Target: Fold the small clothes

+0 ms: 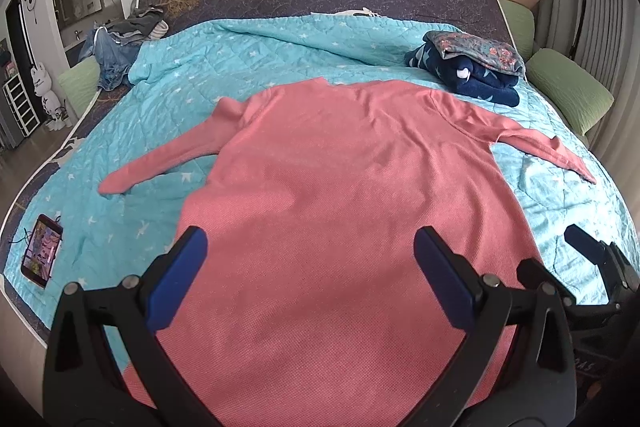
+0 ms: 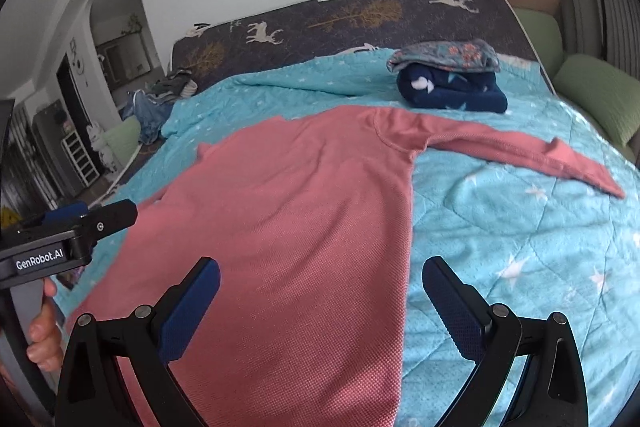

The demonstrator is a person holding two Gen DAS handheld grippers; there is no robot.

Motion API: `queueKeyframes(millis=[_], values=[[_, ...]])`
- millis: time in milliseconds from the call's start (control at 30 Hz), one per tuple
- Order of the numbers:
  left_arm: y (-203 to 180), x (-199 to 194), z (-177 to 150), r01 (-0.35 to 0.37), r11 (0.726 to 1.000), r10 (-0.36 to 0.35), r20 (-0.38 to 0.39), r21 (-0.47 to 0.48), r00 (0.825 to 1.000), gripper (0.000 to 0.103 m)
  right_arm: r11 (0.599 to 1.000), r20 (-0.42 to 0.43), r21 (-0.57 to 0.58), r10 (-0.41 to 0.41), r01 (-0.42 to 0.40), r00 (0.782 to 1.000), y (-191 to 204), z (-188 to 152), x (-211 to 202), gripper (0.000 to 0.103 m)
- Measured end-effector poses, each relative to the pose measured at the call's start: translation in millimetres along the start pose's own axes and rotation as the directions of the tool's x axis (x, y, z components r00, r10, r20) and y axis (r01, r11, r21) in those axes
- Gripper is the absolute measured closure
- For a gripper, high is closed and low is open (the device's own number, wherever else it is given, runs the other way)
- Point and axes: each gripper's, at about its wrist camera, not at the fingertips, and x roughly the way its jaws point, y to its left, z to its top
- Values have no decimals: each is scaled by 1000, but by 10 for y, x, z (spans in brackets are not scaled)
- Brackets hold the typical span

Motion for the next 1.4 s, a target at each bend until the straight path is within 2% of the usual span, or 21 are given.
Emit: queueKeyframes(millis=[200,300,467,600,700,800,967,1167,1400], values=[[31,4,-40,8,1000,-8,-7,-6,1000,1,991,-11,-81,-109,108,994,10,-30,-37,0],[60,30,-57,9,1000,-9,-16,-11,1000,1,987,-24,-64,-149,147,989,-111,-60,-74,0],[85,68,-61,15,1000,-15,-25,-22,1000,1,991,-63,10,-129,130,990,-257,-81,-105,0],[82,105,-56,16,1000,-17,-34,-23,999,1,987,22,-27,-160,161,987,-154,37,-256,0],[78,111,-52,15,1000,-16,-34,-22,999,1,988,80,-44,-142,146,987,-40,190,-322,0],[74,107,-56,10,1000,-10,-24,-17,1000,1,990,102,-46,-127,132,987,57,319,-317,0],[76,85,-71,4,1000,-4,-6,-10,1000,1,994,95,-44,-92,97,991,148,404,-232,0],[72,57,-76,19,1000,-19,10,-8,1000,1,987,101,-70,-134,141,986,175,415,-218,0],[21,47,-92,2,1000,-2,18,24,1000,1,991,96,-35,-123,127,988,101,472,-214,0]])
